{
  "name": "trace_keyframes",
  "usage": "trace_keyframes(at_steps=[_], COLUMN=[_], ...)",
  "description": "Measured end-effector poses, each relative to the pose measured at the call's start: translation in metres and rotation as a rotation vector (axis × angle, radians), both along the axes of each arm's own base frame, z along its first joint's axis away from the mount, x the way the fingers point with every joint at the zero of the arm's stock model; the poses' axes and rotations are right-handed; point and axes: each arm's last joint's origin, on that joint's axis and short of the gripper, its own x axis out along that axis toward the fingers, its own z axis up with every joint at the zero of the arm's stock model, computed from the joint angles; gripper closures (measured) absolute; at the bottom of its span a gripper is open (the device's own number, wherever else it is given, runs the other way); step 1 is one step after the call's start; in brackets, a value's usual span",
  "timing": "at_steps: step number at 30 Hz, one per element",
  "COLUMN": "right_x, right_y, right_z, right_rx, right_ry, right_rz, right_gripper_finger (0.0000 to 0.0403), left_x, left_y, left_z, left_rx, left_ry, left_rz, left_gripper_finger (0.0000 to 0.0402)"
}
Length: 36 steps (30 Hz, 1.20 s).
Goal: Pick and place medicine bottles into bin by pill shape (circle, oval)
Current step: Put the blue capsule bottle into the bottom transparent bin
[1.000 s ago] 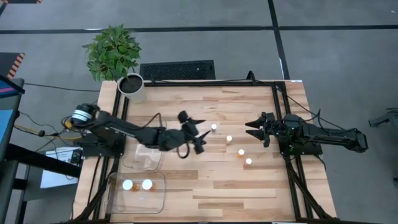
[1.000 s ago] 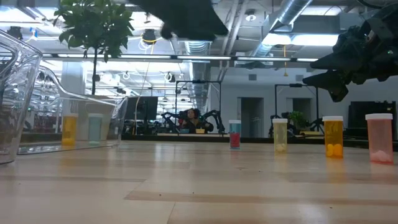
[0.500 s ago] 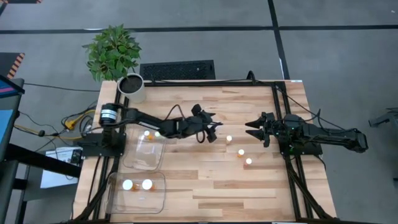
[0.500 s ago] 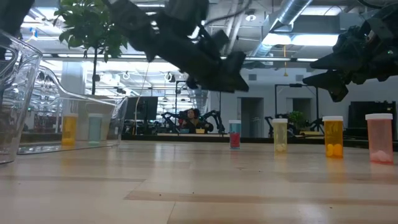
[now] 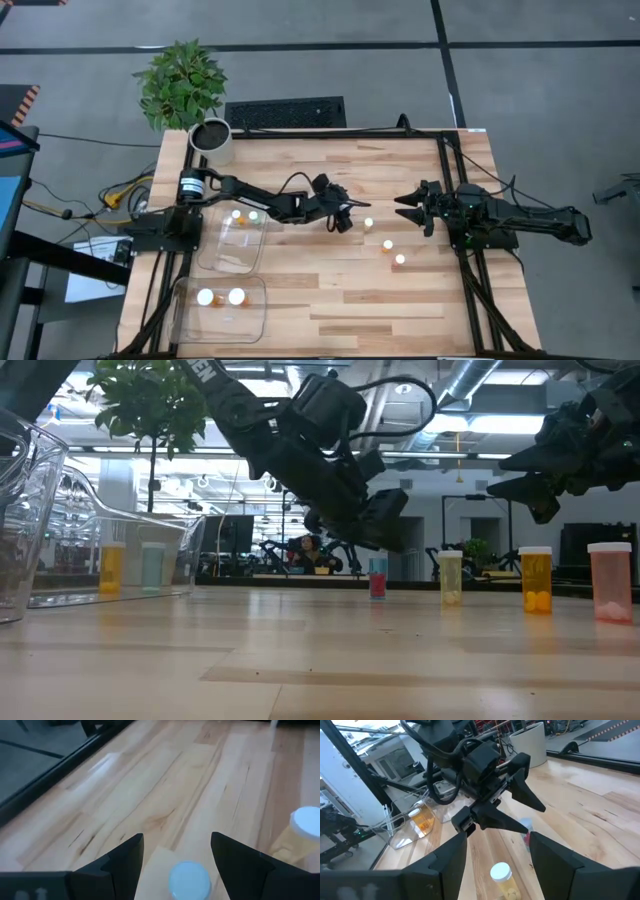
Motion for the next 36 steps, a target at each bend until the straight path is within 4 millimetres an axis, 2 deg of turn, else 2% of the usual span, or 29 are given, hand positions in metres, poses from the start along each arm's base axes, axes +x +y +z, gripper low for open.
trace_keyframes(at_steps=[8,28,36], right_x=[0.0000,0.0000,0.0000], right_y=[0.0000,0.0000,0.0000], right_z=[0.0000,0.0001,0.0000], right_rx=[-0.001,-0.002,-0.002], right_ry=[0.000,0.000,0.000], right_rz=[0.000,0.001,0.000], right_gripper_finger=[0.0178,0.0178,0.0178], left_x=[-0.0006,-0.0021,-0.0020], left_y=[-0.0049,-0.0066,-0.0066], left_z=[-0.0017,-0.0038,-0.0037], left_rx=[-0.012,-0.055,-0.062], left_ry=[0.018,0.027,0.022], left_rz=[-0.022,-0.016,-0.010], left_gripper_finger=[0.0192,0.0282,0.0291])
